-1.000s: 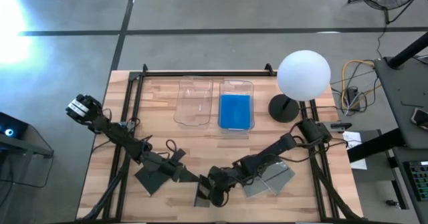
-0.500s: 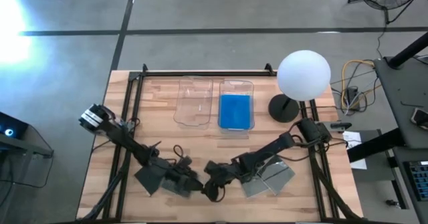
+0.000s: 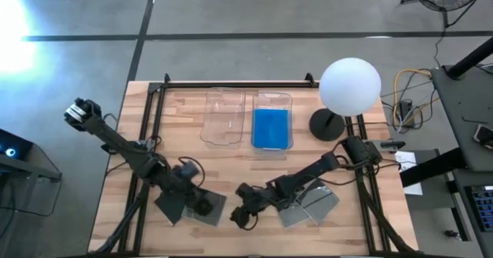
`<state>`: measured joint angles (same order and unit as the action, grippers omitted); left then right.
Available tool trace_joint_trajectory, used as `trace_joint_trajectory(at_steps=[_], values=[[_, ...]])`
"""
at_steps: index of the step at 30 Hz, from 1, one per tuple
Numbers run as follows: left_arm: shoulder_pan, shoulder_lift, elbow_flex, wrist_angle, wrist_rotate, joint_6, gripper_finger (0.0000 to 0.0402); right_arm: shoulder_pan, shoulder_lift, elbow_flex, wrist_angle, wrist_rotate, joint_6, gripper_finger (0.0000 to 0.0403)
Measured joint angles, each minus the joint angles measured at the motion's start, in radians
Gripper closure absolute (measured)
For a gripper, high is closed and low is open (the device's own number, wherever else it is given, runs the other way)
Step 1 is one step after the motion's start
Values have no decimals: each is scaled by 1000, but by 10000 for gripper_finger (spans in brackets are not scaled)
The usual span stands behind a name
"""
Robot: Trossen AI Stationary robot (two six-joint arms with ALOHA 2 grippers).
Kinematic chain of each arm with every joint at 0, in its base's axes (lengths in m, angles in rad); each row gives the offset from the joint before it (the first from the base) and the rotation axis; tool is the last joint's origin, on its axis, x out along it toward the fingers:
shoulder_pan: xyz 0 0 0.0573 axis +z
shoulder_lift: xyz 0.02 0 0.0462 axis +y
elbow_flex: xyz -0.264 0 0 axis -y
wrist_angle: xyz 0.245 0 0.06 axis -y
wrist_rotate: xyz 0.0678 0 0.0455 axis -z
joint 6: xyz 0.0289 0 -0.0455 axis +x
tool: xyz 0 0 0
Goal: Pick & place jewel cases by type
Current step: Put the black cd case into the left transparent bin
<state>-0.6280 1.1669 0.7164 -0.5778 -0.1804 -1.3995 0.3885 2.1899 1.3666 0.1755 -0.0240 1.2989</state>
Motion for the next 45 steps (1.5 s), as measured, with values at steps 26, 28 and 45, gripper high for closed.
trace_joint_trajectory(at_steps=[26, 28, 45], values=[[-6, -3, -298, 339, 122, -289, 239, -26, 91, 77, 71, -6, 161, 174], [-5, 13, -314, 401, 116, -302, 239, -32, 97, 87, 65, -11, 165, 174], [-5, 95, -331, 811, 108, -172, 238, -46, 107, 100, 5, -55, 85, 174]])
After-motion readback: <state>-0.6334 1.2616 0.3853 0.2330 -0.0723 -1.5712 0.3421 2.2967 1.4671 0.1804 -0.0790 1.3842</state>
